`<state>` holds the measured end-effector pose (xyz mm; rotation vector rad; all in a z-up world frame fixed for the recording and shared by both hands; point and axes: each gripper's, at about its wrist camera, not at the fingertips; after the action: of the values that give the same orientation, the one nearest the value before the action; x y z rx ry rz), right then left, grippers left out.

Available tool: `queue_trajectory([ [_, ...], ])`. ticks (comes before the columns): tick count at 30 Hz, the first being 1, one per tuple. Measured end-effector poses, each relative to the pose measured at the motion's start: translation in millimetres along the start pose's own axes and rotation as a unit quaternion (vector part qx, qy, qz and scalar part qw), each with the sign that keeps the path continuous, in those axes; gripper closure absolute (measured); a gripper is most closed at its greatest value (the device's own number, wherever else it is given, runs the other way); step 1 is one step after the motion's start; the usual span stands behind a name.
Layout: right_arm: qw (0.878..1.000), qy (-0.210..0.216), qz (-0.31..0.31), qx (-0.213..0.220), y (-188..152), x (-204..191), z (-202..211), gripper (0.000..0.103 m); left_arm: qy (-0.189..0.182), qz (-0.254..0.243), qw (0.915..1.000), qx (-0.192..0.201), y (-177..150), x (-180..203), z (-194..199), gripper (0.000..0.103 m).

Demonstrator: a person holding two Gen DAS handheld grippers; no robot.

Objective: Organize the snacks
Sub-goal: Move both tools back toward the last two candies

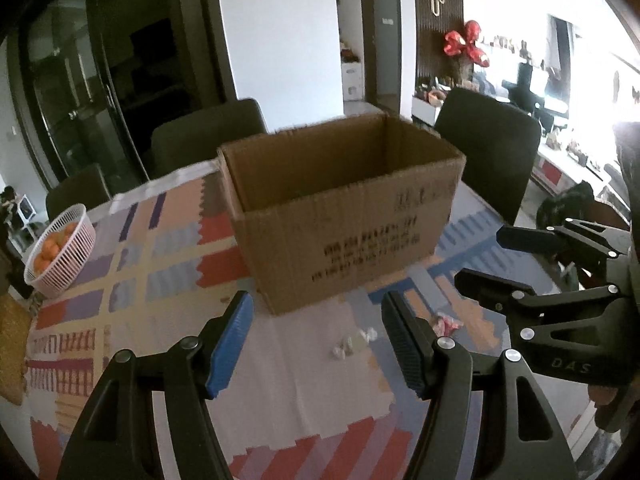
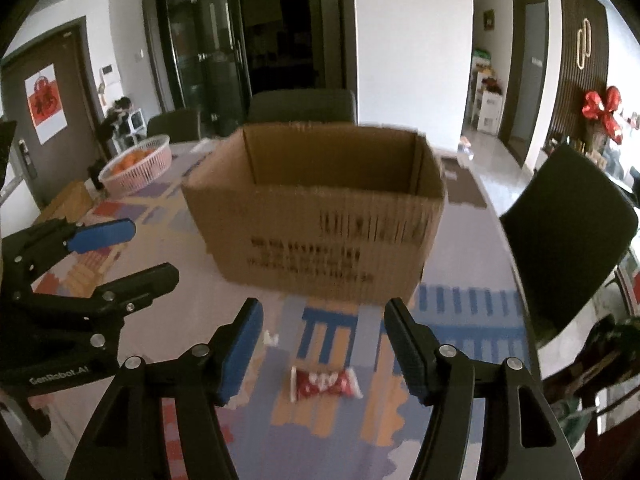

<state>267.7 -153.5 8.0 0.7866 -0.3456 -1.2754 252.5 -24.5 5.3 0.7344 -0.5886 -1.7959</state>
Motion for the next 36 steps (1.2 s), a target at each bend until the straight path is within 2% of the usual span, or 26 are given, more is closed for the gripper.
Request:
queue_trajectory([
  [10,0.998,-0.007,-0.002,-0.064,-38.9,3.7,-27.9,0.039,-0.006,-0.028,0.9987,-0.041,-29.3,10.0,-26.4,0.037],
  [19,0.994,-0.006,0.003,-0.105,-56.7,5.1,-49.8,0.039,-0.022,-0.041,0.9964,-0.072,-46.4,17.2,-54.7,0.037],
  [32,0.991,-0.006,-0.029,-0.129,-63.3,22.3,-81.5,0.039,-0.043,-0.08,0.9932,-0.073,-42.9,29.0,-94.5,0.037],
  [36,0.991,0.0,-0.038,-0.131,-63.1,25.4,-87.4,0.039,-0.06,-0.085,0.9917,-0.076,-41.6,33.8,-105.7,0.038],
])
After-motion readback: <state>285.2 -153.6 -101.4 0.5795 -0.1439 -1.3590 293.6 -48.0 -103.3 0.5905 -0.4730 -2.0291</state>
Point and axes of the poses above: each gripper's, at about its wrist camera, not at the fingertips, and z roughly against the way its jaws point, x to its right, y to its top, and after that the axes turned 10 degrees about y, right-handed
